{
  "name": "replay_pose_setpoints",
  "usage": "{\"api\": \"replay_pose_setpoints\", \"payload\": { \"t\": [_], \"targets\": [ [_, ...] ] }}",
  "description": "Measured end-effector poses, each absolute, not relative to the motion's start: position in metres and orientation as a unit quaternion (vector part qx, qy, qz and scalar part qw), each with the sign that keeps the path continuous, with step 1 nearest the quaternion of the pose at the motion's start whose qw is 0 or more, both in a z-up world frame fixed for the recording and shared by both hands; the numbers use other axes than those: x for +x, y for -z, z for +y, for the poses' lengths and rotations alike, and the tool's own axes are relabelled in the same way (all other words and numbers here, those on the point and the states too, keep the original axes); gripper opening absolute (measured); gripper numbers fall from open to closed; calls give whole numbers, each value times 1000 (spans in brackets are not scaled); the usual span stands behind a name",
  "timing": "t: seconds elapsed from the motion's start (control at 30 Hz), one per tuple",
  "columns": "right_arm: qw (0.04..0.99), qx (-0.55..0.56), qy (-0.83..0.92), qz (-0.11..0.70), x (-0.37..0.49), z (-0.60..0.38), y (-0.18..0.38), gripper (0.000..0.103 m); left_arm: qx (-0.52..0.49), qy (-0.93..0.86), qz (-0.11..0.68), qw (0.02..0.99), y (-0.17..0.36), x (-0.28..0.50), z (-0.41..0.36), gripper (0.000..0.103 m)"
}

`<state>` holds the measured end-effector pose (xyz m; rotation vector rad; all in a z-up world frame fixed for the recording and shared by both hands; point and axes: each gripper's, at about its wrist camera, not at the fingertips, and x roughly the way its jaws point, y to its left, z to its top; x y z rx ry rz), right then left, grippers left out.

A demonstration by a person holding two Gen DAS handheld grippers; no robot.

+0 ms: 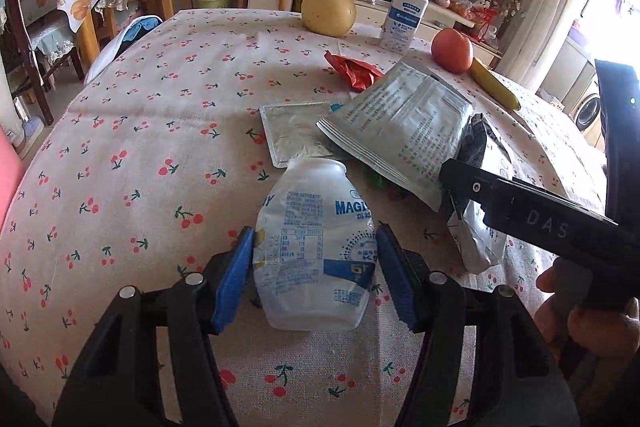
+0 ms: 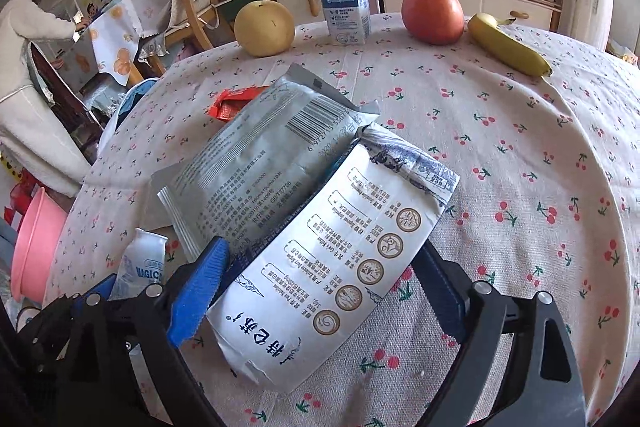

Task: Collect trash
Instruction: 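Grasp the white MAGIC bottle with the left tool while the right tool grasps the white printed packet, then carry the bottle and packet over the pink bucket and open both tools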

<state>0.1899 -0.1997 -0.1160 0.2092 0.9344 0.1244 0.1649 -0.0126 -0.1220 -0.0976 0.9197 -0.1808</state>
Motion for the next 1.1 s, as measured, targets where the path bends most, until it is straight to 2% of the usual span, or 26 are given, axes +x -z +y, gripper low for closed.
{"api": "replay_pose_setpoints", "payload": {
  "t": [0.13, 0.4, 0.5, 0.6, 0.63, 0.8, 0.87, 0.9, 0.93, 1.1],
  "targets": [
    [888, 82, -62, 448, 190, -200, 114, 76, -59, 87, 442, 891, 120, 166, -8, 62],
    [884, 61, -55, 459, 183, -210, 112, 68, -84, 84, 431, 894, 111, 167, 4, 62],
    [887, 51, -20, 458, 180, -220, 110, 69, -88, 85, 428, 896, 109, 165, 7, 62],
    [888, 56, 3, 457, 181, -228, 110, 84, -94, 86, 423, 897, 106, 164, 9, 62],
    [889, 55, 11, 454, 181, -229, 109, 86, -96, 86, 423, 897, 106, 164, 10, 62],
    [893, 67, 12, 445, 184, -230, 110, 88, -96, 86, 422, 897, 105, 164, 10, 62],
    [895, 63, 11, 441, 186, -230, 111, 79, -94, 87, 422, 898, 105, 164, 10, 62],
    [895, 62, 10, 441, 187, -231, 112, 67, -94, 87, 421, 898, 105, 164, 9, 62],
    [894, 65, 5, 444, 189, -231, 114, 62, -94, 88, 421, 898, 104, 164, 10, 62],
    [894, 75, -4, 441, 187, -237, 112, 59, -95, 89, 417, 899, 103, 163, 10, 62]
  ]
}}
